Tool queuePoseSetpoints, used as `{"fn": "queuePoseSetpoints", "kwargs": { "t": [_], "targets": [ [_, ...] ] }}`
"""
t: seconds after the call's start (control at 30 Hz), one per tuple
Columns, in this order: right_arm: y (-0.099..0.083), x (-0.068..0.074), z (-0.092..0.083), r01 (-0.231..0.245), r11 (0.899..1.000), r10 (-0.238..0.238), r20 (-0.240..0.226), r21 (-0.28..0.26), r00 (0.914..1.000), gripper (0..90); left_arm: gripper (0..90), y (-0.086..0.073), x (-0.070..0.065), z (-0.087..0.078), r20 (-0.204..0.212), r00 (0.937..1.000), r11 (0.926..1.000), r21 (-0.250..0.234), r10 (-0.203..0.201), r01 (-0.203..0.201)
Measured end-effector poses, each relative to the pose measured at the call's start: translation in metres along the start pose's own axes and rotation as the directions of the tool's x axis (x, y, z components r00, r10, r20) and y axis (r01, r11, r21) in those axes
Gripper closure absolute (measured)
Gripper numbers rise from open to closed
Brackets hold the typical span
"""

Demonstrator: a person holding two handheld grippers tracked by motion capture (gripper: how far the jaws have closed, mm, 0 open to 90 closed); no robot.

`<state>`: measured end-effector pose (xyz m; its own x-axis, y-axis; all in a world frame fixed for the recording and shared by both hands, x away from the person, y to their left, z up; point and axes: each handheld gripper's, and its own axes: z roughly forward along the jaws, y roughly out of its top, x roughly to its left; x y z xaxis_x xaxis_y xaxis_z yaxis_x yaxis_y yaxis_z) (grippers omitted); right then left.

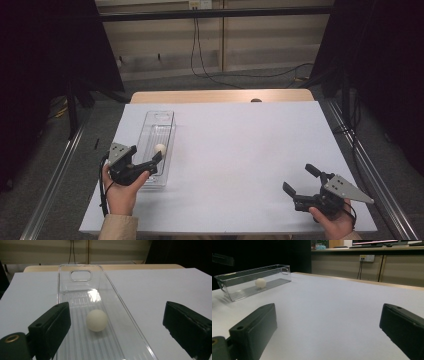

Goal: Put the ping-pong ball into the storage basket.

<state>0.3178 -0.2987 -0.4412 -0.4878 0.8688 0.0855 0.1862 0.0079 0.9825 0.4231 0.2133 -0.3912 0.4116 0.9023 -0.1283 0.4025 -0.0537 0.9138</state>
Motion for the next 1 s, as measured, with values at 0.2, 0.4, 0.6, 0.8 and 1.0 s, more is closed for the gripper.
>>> {"fn": "queuePoseSetpoints", "kwargs": {
  "t": [0.2, 0.4, 0.6, 0.8, 1.0],
  "targets": [
    [0.000, 0.000, 0.000, 0.004, 1.000, -0.004, -0.003, 0.003, 1.0000, 0.6, 5.8, -0.005, -0.002, -0.005, 0.019, 0.9998, 0.9997, -0.025, 0.003, -0.002],
    [0.000, 0.000, 0.000, 0.004, 1.000, -0.004, -0.004, 0.003, 1.0000, 0.6, 5.5, -0.011, -0.002, -0.008, 0.029, 0.9996, 0.9993, -0.038, -0.001, 0.002],
    [-0.001, 0.000, 0.000, 0.007, 1.000, -0.007, -0.004, 0.007, 1.0000, 0.6, 5.3, -0.015, -0.004, -0.012, 0.037, 0.9993, 0.9986, -0.054, 0.005, -0.003],
    [-0.001, 0.001, 0.000, 0.003, 1.000, -0.003, -0.001, 0.007, 1.0000, 0.6, 4.9, -0.020, -0.007, -0.013, 0.049, 0.9987, 0.9977, -0.067, 0.013, -0.010],
    [-0.001, 0.001, 0.000, -0.001, 1.000, 0.001, 0.002, 0.004, 1.0000, 0.6, 4.3, -0.026, -0.008, -0.015, 0.048, 0.9988, 0.9966, -0.082, 0.011, -0.007]
  ]
}}
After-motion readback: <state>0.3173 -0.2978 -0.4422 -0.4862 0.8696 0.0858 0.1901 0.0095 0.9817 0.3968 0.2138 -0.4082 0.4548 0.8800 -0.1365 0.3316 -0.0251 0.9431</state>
